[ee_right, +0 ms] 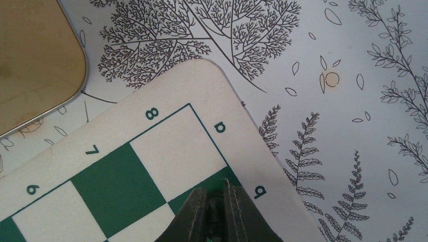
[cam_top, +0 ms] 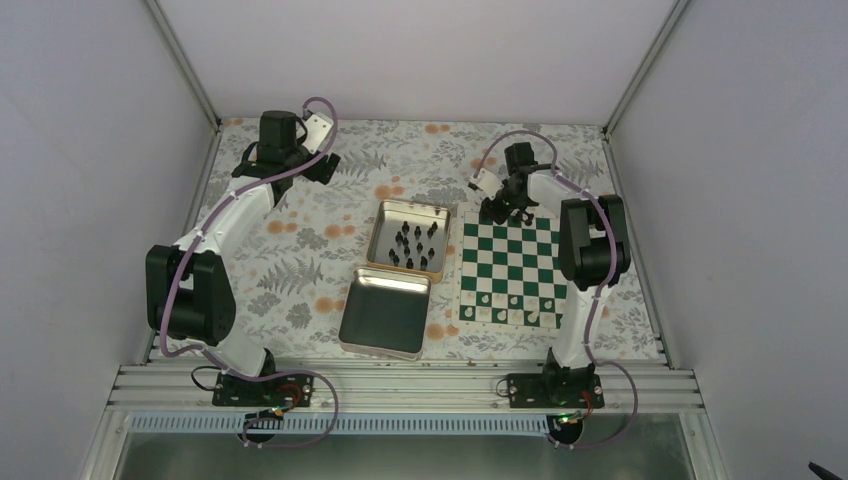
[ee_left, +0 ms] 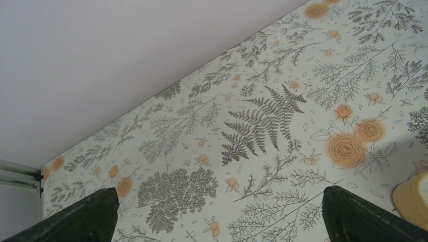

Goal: Set up the chess pieces on the board
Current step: Place the chess piece on the chessboard.

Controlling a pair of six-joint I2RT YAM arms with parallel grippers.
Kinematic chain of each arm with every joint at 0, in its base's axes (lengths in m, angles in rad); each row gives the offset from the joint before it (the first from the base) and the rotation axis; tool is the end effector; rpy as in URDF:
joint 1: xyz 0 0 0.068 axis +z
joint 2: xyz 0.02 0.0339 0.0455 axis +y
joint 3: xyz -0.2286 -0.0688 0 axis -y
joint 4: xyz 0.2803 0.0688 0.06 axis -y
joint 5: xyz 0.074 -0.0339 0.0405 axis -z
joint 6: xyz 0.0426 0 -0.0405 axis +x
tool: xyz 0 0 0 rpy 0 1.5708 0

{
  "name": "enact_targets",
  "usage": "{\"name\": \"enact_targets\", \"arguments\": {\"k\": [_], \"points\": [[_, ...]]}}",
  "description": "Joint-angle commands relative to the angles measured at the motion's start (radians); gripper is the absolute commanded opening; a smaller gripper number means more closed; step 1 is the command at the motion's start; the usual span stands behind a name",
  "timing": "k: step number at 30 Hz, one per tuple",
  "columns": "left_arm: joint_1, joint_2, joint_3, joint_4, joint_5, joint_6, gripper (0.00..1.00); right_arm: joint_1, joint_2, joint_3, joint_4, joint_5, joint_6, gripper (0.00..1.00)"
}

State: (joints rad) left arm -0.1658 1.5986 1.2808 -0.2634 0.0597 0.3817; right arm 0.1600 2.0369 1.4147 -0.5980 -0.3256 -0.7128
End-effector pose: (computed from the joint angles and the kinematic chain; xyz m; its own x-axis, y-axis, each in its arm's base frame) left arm 0.4027 -0.0700 0.2474 -0.4228 0.4478 -0.7879 0.4002 0.8723 0.2809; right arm 0.4172 0.0811 0.0957 -0.5318 -0.7134 -0.4563 -0.8026 0.5965 0.0027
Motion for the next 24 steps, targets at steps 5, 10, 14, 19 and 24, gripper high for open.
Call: {"name": "enact_targets", "arguments": {"k": [5,10,14,19,24], "points": [[-0.002,0.009,0.020,0.018,0.007,0.008,1.00,-0.011,0.011,0.017,-0.008,0.010,-0.023,0.10],[-0.003,0.009,0.019,0.013,0.019,0.015,1.00,-0.012,0.006,0.028,-0.037,-0.009,-0.021,0.18],[-0.002,0.011,0.018,0.013,0.018,0.016,1.00,-0.012,-0.015,0.021,-0.019,-0.010,-0.016,0.28],[-0.001,0.008,0.015,0.018,0.008,0.016,1.00,-0.010,-0.031,0.063,-0.037,-0.006,-0.013,0.33],[0.000,0.008,0.014,0.027,-0.006,0.016,1.00,0.045,-0.043,0.187,-0.110,0.006,-0.019,0.33]]}}
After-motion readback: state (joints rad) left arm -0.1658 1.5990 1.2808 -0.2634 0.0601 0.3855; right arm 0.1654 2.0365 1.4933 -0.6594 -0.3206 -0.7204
